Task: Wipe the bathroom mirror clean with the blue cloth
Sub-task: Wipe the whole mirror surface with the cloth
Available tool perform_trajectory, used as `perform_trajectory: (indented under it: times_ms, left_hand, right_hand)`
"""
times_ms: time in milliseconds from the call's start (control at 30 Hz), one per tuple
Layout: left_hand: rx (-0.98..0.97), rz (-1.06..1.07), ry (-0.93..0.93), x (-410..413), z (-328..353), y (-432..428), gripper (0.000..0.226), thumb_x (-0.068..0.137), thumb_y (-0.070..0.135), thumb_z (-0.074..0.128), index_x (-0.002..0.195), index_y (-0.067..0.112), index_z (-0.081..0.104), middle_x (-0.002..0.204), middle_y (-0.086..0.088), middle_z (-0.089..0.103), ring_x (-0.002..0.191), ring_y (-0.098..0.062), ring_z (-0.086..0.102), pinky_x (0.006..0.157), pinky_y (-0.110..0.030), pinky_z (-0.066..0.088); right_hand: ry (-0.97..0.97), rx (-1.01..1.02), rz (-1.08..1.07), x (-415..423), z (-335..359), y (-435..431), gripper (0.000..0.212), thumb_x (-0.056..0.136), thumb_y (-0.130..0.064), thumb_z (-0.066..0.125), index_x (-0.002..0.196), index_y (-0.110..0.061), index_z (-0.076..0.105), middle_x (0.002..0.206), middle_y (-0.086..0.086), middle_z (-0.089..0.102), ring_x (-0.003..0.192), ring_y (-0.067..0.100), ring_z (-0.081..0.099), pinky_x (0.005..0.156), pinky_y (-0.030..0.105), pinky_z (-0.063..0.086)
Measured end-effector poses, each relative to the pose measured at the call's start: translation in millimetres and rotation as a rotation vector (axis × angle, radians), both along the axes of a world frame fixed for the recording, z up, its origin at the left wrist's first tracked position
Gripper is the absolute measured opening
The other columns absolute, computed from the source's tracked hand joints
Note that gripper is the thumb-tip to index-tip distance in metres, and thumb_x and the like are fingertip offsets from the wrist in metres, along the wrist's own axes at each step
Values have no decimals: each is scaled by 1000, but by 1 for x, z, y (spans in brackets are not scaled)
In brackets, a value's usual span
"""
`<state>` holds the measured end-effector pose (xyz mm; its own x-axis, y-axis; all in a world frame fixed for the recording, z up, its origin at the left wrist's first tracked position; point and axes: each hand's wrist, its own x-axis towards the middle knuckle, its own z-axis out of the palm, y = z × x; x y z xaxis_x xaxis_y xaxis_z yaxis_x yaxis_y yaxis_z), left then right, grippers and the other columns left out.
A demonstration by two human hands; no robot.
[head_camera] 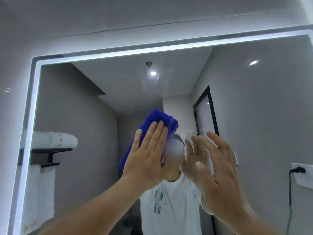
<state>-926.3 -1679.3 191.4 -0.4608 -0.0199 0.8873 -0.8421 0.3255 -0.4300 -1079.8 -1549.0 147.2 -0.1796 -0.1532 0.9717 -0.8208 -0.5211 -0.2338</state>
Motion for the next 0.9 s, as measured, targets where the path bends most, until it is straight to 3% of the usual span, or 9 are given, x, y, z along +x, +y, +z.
perform_trajectory:
  times_ms: [100,233,400,567,667,767,900]
  left_hand:
    - [-28,9,-150,8,0,-4,71,99,52,33,157,14,16,165,-3,11,153,-22,9,118,-51,17]
    - [-43,71,-303,18,60,-7,67,102,52,25,158,20,6,165,1,-1,152,-15,-6,123,-46,9]
    - [-23,27,-156,6,152,-3,67,97,56,1,155,26,-12,165,6,-12,150,-8,-17,124,-40,0]
    - [38,-16,-12,-7,225,1,67,100,50,16,157,26,-9,165,10,-13,150,-6,-12,122,-37,-1]
    - [79,-17,96,-14,263,2,67,101,49,23,157,25,-7,165,9,-10,150,-7,-11,122,-38,0]
    - [81,-31,139,-20,273,3,69,101,51,23,158,24,-4,166,6,-6,151,-9,-9,122,-41,1]
    - [22,-86,191,-25,246,3,69,100,53,18,158,22,0,166,5,-1,152,-10,-4,122,-40,2]
  right_hand:
    - [19,8,-25,-9,-1,-3,62,82,-48,29,139,-30,45,148,-24,26,138,1,25,108,29,24]
    - [69,6,-53,-18,10,-7,59,81,-50,27,136,-36,44,142,-32,22,134,-9,19,106,21,18]
    - [115,-35,-107,-29,34,-19,57,81,-45,29,136,-33,41,145,-22,24,133,-1,24,105,24,23]
    - [128,-105,-166,-42,96,-36,60,81,-44,31,138,-27,42,148,-9,31,134,7,25,106,23,13]
    - [129,-143,-198,-41,129,-45,57,82,-39,38,138,-28,42,146,-6,34,133,12,30,108,32,19]
    - [160,-147,-251,-41,149,-47,59,83,-37,40,140,-26,39,148,-5,34,134,15,30,110,39,23]
    - [144,-156,-243,-45,148,-39,55,84,-36,41,139,-29,39,147,-7,33,134,13,29,108,33,19]
